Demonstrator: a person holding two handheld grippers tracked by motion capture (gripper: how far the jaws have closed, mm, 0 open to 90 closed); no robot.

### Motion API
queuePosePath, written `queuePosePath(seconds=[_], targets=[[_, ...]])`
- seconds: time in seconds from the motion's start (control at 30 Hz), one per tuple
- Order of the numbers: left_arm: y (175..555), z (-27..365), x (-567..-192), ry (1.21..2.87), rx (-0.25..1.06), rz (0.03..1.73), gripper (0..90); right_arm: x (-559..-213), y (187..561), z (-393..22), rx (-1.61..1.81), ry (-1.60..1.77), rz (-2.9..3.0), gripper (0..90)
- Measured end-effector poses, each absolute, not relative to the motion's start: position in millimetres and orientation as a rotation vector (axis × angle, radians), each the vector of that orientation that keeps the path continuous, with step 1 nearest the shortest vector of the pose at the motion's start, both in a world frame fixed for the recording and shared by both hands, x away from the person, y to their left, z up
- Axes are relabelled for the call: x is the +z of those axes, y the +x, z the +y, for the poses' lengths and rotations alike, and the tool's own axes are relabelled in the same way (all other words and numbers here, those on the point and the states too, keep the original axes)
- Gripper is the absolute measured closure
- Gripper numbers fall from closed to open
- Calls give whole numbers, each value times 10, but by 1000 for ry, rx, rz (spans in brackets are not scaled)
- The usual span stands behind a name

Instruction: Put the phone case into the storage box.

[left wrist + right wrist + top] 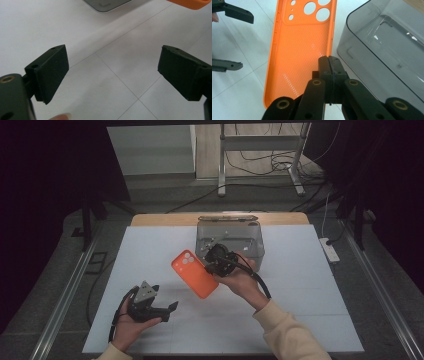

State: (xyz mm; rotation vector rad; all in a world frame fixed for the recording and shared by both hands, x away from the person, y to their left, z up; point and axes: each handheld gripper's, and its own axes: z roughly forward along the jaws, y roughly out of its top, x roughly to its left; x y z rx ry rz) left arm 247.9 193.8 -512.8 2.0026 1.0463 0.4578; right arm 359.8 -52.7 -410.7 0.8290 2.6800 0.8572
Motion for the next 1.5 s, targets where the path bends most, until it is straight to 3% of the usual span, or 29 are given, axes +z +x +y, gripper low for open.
queuePosePath(seconds=[1.5], targets=[[2507,1954,-5115,1972,428,1067,95,-4083,3389,-1166,937,861,2610,899]])
